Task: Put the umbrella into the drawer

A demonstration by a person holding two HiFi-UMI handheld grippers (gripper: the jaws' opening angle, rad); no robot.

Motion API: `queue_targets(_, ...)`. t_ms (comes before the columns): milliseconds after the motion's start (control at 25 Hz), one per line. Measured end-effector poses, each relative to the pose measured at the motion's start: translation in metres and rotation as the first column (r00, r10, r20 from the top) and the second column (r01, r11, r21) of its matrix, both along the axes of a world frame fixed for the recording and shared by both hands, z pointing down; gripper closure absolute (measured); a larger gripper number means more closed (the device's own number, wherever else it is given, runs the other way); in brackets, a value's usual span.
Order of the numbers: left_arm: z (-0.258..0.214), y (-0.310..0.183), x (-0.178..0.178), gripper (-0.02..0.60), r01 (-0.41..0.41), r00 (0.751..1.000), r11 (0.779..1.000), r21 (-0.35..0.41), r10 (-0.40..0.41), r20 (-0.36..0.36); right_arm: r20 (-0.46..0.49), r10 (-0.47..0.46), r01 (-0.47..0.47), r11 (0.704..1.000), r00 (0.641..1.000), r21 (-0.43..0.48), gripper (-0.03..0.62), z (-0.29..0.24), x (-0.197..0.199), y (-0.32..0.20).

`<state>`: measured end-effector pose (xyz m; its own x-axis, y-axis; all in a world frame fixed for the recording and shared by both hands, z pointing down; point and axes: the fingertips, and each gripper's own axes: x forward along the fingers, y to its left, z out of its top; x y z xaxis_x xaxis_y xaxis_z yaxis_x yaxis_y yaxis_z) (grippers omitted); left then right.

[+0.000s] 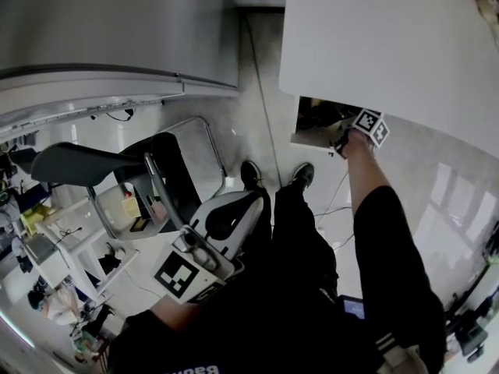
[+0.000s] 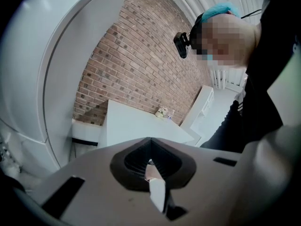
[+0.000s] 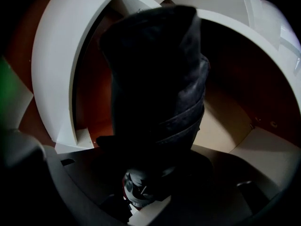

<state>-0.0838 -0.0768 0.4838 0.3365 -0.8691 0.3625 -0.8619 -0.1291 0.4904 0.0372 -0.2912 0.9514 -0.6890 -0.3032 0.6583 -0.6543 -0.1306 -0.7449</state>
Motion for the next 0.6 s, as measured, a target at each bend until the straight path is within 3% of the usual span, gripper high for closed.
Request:
queue_targets(160, 0.007, 0.004, 0.005, 0.584, -0.017, 1.0, 1.0, -0.026, 0.017, 0.003, -0.032, -0.006, 0.006, 1.0, 0.999, -0.008, 0.333, 0.011, 0.004, -0.003)
queue_targets(320, 0.012, 0.003, 0.005, 0.584, -0.019, 1.0, 0.999, -0.039, 0.019, 0.01, -0.069, -0.003, -0.003, 0.997, 0.998, -0.078, 0.33, 0.024, 0.002, 0.002)
queue_targets(600, 0.014, 0.005, 0.005, 0.584, -0.021, 1.0, 0.999, -0.047, 0.022, 0.017, -0.129, 0.005, -0.016, 0.996, 0.992, -0.087, 0.327, 0.049, 0.006, -0.002)
